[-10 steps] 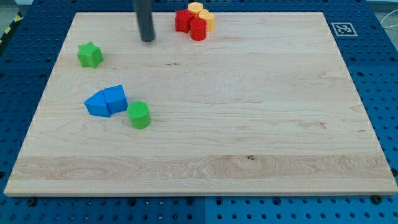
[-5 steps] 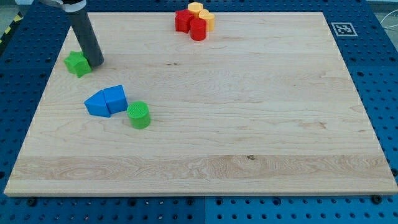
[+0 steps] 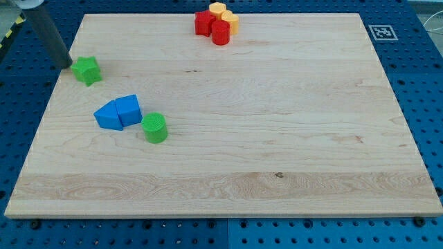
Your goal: Slide green star above the blue cube
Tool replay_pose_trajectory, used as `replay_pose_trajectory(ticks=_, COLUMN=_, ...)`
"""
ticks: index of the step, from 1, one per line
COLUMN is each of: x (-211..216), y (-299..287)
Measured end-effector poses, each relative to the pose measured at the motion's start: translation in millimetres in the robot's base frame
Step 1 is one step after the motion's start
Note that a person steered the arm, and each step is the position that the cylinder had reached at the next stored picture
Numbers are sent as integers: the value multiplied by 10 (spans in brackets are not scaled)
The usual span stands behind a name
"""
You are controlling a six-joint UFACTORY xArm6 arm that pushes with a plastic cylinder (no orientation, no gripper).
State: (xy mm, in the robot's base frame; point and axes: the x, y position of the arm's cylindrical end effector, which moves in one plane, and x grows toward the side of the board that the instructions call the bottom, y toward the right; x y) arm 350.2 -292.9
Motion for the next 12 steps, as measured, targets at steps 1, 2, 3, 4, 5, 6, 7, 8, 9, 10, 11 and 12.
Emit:
replay_pose_trajectory(ticks=1, x=28, y=236)
replay_pose_trajectory(ticks=2, x=211, y=478)
replay_pose_trajectory(ticks=3, x=459, y=625)
replay_pose_trajectory(ticks=4, x=435, y=722)
replay_pose_trajectory(ticks=5, x=264, y=783)
replay_pose_trajectory(ticks=6, x=225, y=965)
replay_pose_trajectory(ticks=7, x=225, y=1165)
replay_pose_trajectory(ticks=8, x=208, y=1368)
replay_pose_trajectory(ticks=9, x=431, y=1402)
replay_pose_trajectory(ticks=10, x=753, y=1401)
replay_pose_trajectory(ticks=11, x=798, y=1401)
replay_pose_trajectory(ticks=12, x=583, y=1284)
